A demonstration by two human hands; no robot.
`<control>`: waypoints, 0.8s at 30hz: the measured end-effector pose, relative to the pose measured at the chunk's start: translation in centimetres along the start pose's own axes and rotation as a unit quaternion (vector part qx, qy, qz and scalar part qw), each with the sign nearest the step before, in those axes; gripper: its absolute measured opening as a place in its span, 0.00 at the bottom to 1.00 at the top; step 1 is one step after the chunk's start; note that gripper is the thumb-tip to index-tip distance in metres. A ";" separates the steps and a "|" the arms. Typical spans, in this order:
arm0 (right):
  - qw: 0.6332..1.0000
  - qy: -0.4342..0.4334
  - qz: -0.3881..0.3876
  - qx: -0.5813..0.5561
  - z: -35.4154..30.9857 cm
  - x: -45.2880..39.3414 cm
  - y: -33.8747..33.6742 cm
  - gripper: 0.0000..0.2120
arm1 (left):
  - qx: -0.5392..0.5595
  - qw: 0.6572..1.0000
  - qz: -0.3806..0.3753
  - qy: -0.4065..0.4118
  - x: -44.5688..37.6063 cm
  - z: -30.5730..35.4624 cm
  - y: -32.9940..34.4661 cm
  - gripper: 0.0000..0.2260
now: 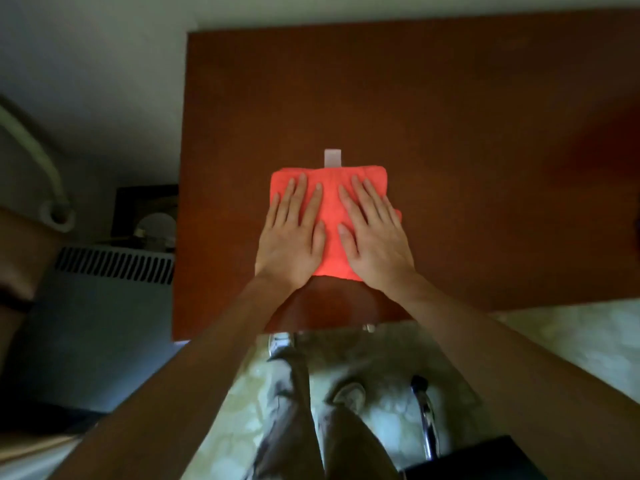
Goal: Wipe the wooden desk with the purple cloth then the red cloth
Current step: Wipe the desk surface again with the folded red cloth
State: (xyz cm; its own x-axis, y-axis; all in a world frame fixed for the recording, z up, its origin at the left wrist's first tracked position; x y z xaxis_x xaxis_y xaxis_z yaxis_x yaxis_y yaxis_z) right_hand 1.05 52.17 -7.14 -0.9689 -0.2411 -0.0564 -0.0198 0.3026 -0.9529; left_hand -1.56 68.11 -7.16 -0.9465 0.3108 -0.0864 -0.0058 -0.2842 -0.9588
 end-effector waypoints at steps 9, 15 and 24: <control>1.000 0.010 -0.011 -0.006 2.5 12.1 -1.4 0.28 | 0.006 1.000 -0.014 0.000 9.2 8.8 1.8 0.27; 1.000 0.014 -0.005 -0.009 3.0 10.3 -1.6 0.27 | 0.022 1.000 -0.008 -0.002 7.6 8.1 1.4 0.27; 0.998 0.017 0.044 -0.030 6.2 -4.3 -1.4 0.28 | 0.010 0.999 0.047 0.023 -6.8 2.0 1.5 0.27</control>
State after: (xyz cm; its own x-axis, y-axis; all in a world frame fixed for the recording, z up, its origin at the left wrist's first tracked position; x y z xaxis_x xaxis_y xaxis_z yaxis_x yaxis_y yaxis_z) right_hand 6.82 47.04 -7.40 -0.9756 -0.1794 -0.1269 0.0514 0.3751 -0.9255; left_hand 4.28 63.78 -7.47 -0.9276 0.3222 -0.1892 0.0763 -0.3324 -0.9401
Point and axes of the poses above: each hand's wrist, its own x-axis away from the middle knuckle, its own y-axis out of the palm, z = x × y, the point moved 4 cm from there along -x, towards the middle knuckle, and after that the axes turned 14 degrees about y, right-handed, at the moved point
